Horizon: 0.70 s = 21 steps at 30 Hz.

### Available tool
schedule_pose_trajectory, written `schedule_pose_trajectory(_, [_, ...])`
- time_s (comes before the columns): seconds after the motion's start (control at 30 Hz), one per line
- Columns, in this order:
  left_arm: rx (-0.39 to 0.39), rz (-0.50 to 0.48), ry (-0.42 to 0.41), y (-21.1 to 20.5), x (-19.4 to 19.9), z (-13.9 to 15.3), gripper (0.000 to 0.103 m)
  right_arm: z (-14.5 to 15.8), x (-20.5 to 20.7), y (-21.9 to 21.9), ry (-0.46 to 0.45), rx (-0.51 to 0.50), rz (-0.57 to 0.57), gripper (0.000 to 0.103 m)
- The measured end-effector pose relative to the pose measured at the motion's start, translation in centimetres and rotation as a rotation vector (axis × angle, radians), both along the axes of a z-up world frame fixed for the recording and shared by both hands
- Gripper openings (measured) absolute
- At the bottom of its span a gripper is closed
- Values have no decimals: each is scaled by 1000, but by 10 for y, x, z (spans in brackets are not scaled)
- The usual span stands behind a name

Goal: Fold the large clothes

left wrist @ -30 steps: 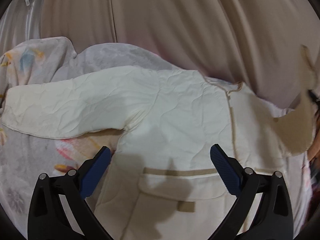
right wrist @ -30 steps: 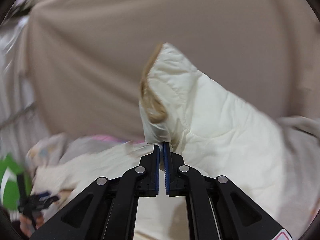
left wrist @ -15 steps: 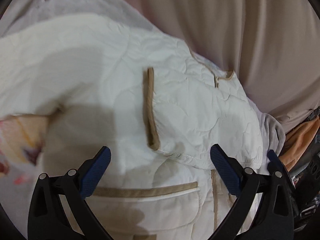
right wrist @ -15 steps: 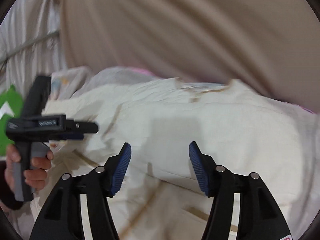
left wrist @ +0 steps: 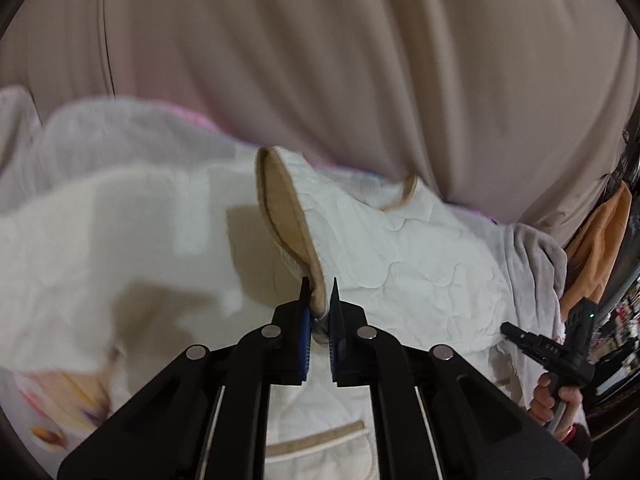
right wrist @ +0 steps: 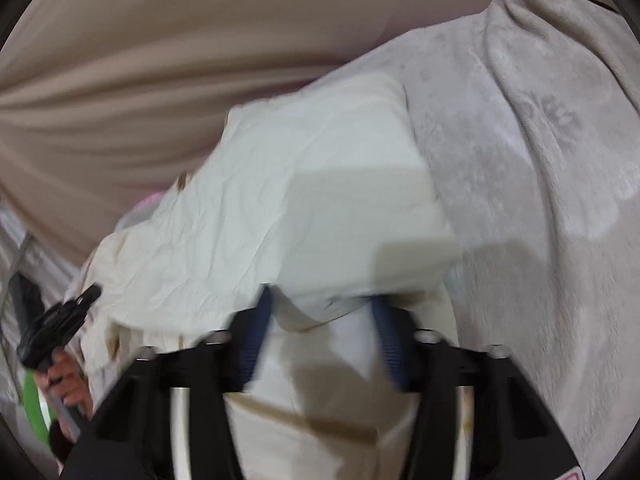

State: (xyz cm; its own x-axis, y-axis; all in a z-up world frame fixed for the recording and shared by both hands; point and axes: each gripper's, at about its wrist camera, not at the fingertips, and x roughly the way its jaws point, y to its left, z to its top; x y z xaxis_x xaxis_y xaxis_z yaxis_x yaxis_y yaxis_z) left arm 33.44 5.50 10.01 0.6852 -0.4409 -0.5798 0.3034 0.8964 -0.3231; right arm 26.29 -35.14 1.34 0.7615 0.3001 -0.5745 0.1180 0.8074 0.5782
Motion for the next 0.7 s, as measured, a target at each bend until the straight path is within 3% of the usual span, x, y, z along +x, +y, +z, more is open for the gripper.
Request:
schedule_pose_trajectory(0.07, [34,28,-26,4,4,1,6,25,-13,16,-134,-65,3,9])
schedule_pose_trajectory(0.13, [95,57,2,3,16,-20,6,31,-23,26,-191,-147,23,8])
schedule_pose_trajectory(0.17, [121,65,36,1,24,-36,6,23,-17,30,-149,-183,31,8])
schedule_pose_trajectory(0.23, [151,71,150,1,40,-80,6,-15,4,29,61,-210,53,7])
schedule_pose_trajectory(0.27, [156,75,177,-1,42,-96,6,-32,8,25,120,-168,70,6])
schedule_pose_trajectory(0.3, [168,78,161,-3,40,-101,6,-33,4,22,117,-149,68,4])
schedule_pose_trajectory(0.37, [176,73,138,-2,37,-96,7,-18,-8,25,129,-228,44,5])
schedule_pose_trajectory(0.43, [177,74,131,5,33,-86,14,0,-28,27,112,-329,24,14])
schedule_pose_trajectory(0.5, [183,101,90,17,22,-69,20,20,-47,24,68,-387,-8,14])
schedule_pose_trajectory(0.6, [205,170,-47,26,-2,-34,46,55,-58,23,-29,-450,-31,17])
schedule_pose_trajectory(0.7, [161,178,-136,22,-10,-4,57,81,-41,46,-128,-508,-5,17])
